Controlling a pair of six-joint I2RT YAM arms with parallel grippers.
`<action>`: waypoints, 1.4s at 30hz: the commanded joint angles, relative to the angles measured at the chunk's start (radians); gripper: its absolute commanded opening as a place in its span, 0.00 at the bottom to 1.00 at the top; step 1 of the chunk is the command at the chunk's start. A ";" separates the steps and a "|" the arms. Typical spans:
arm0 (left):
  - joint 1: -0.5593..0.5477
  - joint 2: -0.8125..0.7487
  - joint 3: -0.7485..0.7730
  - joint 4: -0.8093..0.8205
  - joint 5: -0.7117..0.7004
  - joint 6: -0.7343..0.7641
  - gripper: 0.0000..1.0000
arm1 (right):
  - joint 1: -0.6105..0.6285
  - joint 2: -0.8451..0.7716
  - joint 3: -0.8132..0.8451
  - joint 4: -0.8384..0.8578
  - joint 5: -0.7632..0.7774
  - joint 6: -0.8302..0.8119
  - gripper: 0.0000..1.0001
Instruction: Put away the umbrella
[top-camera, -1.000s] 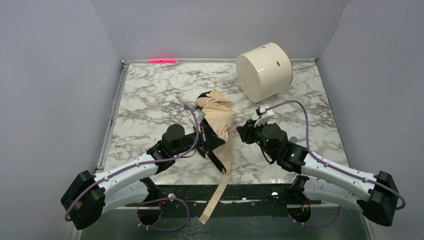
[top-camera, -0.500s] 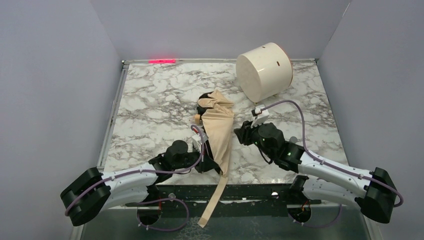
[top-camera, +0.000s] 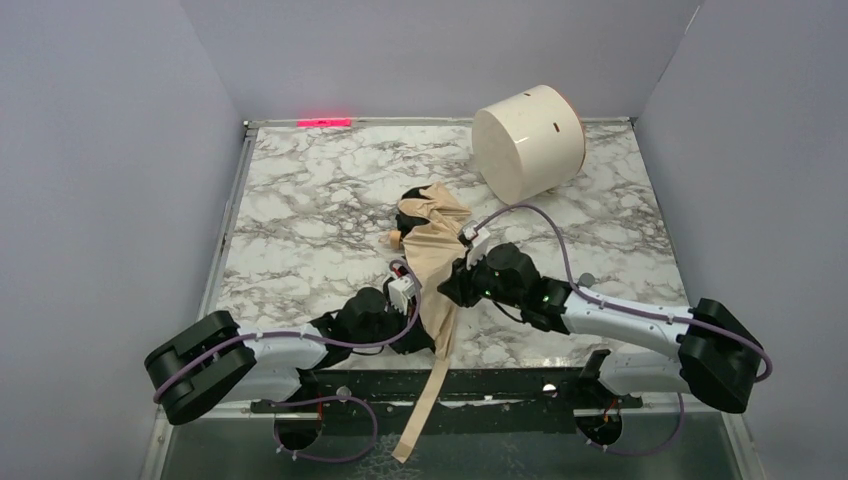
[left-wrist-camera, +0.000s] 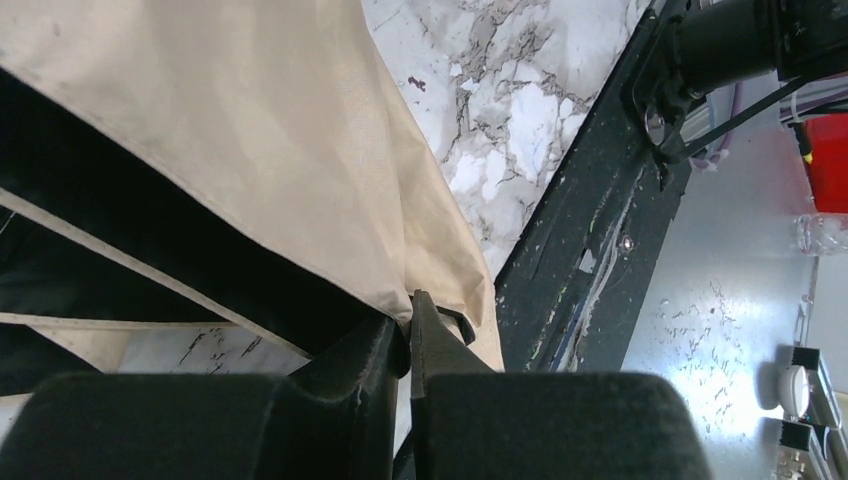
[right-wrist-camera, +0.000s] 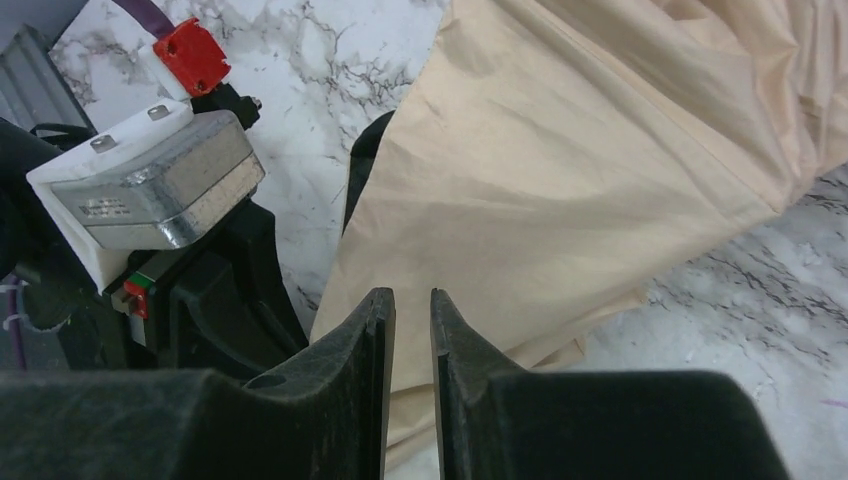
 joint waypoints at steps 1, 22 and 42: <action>-0.023 0.026 -0.015 0.063 -0.020 -0.007 0.10 | 0.001 0.065 0.004 0.113 -0.067 0.023 0.23; -0.030 -0.426 0.073 -0.401 -0.310 -0.117 0.63 | 0.002 0.368 -0.156 0.331 -0.014 0.073 0.18; 0.362 0.089 0.814 -0.782 -0.312 -0.050 0.63 | 0.035 0.428 -0.230 0.424 -0.011 0.083 0.19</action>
